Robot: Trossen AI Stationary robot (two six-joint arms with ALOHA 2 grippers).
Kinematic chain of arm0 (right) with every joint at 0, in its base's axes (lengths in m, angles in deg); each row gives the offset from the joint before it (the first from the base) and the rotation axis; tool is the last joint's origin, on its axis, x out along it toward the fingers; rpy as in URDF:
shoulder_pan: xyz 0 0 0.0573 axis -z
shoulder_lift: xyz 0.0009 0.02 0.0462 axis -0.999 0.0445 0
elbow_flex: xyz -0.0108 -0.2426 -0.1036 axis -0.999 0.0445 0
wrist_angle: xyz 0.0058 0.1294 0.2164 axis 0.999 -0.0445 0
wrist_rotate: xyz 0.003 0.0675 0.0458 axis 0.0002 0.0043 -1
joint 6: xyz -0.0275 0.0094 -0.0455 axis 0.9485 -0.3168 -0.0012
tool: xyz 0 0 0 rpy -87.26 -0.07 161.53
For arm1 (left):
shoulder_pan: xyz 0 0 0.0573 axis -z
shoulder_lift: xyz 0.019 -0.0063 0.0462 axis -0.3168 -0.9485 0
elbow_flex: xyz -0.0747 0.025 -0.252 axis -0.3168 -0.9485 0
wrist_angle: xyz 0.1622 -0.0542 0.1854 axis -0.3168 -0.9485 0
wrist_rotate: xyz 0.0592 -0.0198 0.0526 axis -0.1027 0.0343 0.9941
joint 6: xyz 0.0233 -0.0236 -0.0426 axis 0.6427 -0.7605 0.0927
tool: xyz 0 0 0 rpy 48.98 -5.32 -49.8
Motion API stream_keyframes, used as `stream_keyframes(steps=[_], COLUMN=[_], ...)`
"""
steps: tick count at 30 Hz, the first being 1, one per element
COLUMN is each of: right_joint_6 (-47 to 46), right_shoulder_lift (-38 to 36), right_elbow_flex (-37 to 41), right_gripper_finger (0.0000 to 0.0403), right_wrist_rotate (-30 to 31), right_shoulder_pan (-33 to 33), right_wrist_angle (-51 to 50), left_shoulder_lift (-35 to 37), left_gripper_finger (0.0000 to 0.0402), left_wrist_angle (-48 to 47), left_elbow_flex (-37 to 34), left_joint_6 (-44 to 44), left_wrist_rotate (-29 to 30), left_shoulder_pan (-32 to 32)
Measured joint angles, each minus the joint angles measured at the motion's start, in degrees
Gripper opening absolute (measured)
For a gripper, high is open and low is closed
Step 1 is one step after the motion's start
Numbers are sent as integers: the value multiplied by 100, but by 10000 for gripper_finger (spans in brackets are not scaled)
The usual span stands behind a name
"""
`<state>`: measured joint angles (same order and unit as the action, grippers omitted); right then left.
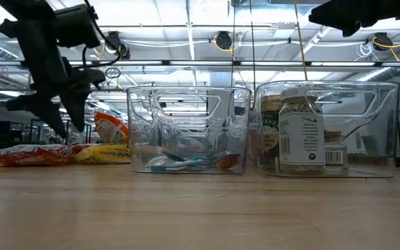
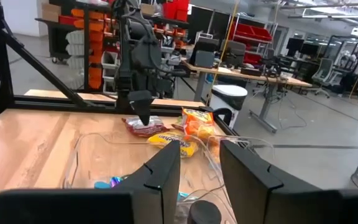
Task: Pick & Place Food Item
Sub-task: Put the red noodle pack into the top transparent bin
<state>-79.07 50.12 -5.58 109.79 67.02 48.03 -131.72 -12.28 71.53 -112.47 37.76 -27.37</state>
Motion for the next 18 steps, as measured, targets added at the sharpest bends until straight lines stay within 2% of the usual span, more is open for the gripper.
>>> stream_keyframes(steps=[5, 8, 13, 18], right_joint_6=[0, 0, 0, 0], right_shoulder_lift=[25, 57, 128, 214], right_elbow_flex=[1, 2, 2, 4], right_gripper_finger=[105, 105, 105, 105], right_wrist_rotate=[0, 0, 0, 0], right_shoulder_pan=[-2, -2, -2, -2], right_wrist_angle=[15, 17, 17, 20], left_shoulder_lift=[54, 54, -182, -659], left_gripper_finger=[253, 279, 291, 292], left_wrist_angle=[-393, -630, -1017, -974], left_elbow_flex=[-2, -2, -2, 0], left_joint_6=[14, 57, 15, 56], left_wrist_rotate=[-295, -352, -11, -38], left_shoulder_pan=[-480, -702, -791, -789])
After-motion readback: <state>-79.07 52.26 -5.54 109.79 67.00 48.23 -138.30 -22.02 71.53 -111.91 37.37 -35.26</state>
